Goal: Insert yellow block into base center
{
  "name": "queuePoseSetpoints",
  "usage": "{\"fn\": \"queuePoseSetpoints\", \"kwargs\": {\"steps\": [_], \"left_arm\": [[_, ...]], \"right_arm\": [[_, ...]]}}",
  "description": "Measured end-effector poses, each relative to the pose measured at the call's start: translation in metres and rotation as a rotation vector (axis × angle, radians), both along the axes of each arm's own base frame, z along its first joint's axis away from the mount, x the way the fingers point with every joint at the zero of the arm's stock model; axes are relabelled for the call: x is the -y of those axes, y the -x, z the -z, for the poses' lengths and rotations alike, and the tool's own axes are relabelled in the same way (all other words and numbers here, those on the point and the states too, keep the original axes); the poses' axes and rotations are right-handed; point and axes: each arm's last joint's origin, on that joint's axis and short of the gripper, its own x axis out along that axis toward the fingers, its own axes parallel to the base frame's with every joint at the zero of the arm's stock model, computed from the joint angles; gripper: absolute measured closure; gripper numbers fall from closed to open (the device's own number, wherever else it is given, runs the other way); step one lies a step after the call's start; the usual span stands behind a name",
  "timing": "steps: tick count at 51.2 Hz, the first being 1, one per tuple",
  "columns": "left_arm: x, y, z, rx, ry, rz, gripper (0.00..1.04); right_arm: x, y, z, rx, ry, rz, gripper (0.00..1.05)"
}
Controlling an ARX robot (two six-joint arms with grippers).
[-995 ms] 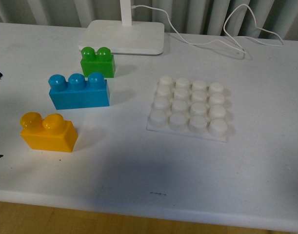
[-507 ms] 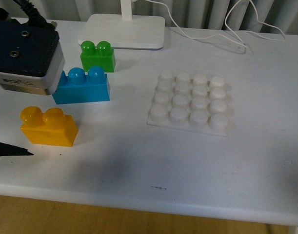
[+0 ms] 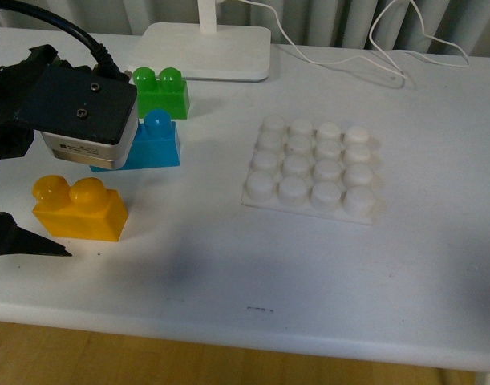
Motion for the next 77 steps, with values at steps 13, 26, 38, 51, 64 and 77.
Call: {"fn": "queuePoseSetpoints", "kwargs": {"steps": [13, 26, 38, 51, 64, 77], "left_arm": [[0.0, -0.004, 0.012, -0.027, -0.05, 0.0, 0.22], [0.001, -0.007, 0.013, -0.026, -0.062, -0.004, 0.6], [0.004, -0.011, 0.004, -0.004, -0.055, 0.001, 0.73], [0.03, -0.023, -0.025, 0.084, 0.04, 0.0, 0.73], [0.069, -0.036, -0.05, 0.139, 0.137, 0.009, 0.73], [0.11, -0.049, -0.049, 0.127, 0.169, 0.027, 0.73]], "right_arm": [[0.0, 0.0, 0.0, 0.0, 0.0, 0.0, 0.09], [0.0, 0.0, 0.0, 0.0, 0.0, 0.0, 0.09], [0.0, 0.0, 0.0, 0.0, 0.0, 0.0, 0.09], [0.0, 0.0, 0.0, 0.0, 0.0, 0.0, 0.09], [0.0, 0.0, 0.0, 0.0, 0.0, 0.0, 0.09], [0.0, 0.0, 0.0, 0.0, 0.0, 0.0, 0.09]]}}
